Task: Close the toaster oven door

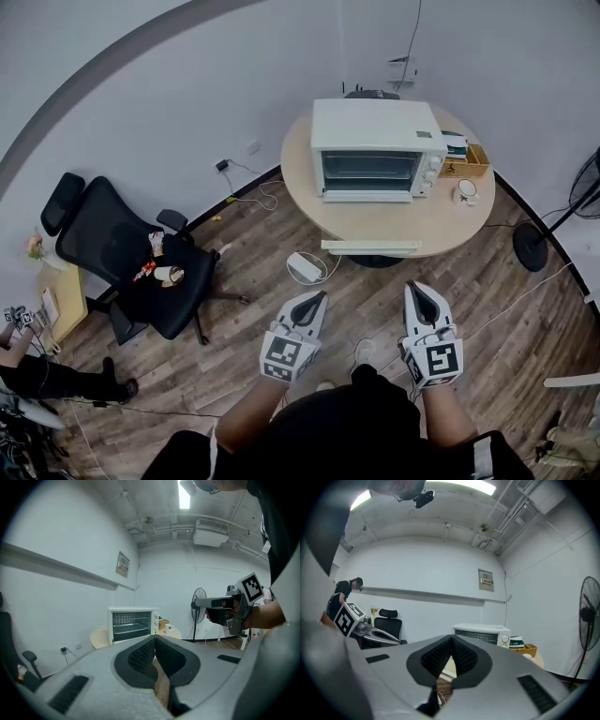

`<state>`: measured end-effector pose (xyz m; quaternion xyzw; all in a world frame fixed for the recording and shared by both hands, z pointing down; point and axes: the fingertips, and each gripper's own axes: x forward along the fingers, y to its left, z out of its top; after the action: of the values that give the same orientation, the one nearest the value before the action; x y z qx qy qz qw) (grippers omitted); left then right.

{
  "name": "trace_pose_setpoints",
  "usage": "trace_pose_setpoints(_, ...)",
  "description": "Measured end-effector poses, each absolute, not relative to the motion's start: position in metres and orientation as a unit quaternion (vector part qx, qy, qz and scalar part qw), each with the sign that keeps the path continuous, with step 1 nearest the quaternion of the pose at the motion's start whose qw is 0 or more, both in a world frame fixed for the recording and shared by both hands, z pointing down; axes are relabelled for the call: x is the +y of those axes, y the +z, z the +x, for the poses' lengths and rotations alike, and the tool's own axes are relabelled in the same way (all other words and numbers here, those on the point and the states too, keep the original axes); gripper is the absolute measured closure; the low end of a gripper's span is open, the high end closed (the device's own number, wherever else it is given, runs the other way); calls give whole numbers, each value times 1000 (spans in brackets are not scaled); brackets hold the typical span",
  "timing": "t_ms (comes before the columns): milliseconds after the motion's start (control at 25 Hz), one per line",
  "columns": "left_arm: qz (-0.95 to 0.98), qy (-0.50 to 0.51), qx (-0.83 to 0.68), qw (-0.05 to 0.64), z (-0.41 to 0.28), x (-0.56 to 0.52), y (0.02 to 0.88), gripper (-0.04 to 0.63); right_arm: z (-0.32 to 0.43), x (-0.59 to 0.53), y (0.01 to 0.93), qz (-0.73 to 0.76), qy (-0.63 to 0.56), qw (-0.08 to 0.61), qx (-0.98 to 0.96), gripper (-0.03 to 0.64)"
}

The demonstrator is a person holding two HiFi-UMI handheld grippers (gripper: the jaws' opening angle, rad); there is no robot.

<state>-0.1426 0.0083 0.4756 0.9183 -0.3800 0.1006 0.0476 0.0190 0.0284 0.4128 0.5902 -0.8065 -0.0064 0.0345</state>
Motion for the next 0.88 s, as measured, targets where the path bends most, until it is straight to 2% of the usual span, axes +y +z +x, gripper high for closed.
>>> trace_pose_setpoints(880, 901, 102, -418, 50, -63, -116, 487, 592, 104, -107, 436, 537, 22, 52, -842, 620)
